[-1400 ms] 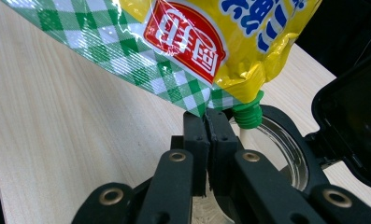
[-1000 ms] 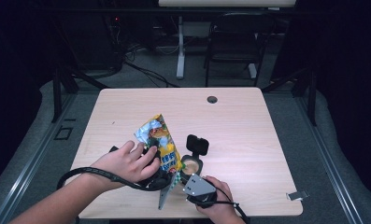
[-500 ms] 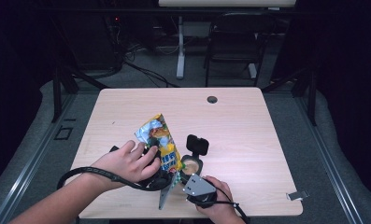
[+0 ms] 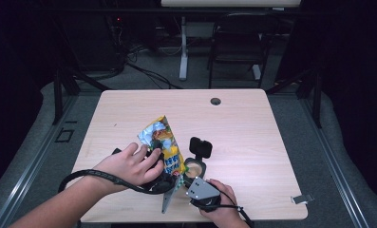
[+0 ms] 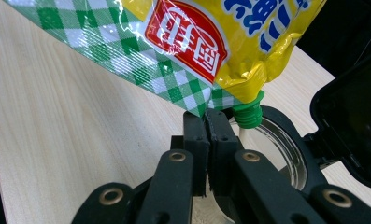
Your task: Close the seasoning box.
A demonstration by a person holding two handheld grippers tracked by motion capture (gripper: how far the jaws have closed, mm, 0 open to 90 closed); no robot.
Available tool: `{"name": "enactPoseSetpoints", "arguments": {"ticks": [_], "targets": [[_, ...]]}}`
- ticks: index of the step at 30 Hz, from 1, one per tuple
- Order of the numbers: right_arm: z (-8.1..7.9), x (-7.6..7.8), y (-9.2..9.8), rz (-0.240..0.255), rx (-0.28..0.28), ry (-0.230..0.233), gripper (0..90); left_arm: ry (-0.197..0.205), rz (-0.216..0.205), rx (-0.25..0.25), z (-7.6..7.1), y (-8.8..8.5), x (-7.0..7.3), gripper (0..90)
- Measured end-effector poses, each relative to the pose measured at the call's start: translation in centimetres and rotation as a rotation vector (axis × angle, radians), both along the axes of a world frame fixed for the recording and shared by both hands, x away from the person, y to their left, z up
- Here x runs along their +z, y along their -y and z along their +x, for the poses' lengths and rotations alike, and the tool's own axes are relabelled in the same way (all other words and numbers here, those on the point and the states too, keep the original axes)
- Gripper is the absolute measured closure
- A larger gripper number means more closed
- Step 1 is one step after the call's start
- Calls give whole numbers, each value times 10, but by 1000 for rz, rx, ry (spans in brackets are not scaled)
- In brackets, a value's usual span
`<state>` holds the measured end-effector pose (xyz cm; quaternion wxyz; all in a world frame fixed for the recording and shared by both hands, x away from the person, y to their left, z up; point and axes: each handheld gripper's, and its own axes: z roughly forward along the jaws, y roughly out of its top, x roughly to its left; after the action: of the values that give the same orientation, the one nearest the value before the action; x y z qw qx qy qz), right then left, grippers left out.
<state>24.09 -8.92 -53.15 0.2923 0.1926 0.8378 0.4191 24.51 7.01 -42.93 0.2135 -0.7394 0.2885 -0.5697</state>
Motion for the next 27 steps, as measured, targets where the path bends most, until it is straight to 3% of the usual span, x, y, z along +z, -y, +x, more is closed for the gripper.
{"name": "enactPoseSetpoints", "arguments": {"ticks": [27], "targets": [[0,0,1,-5,-1,-4,887,-14,-6,7,1,0,0,874]]}}
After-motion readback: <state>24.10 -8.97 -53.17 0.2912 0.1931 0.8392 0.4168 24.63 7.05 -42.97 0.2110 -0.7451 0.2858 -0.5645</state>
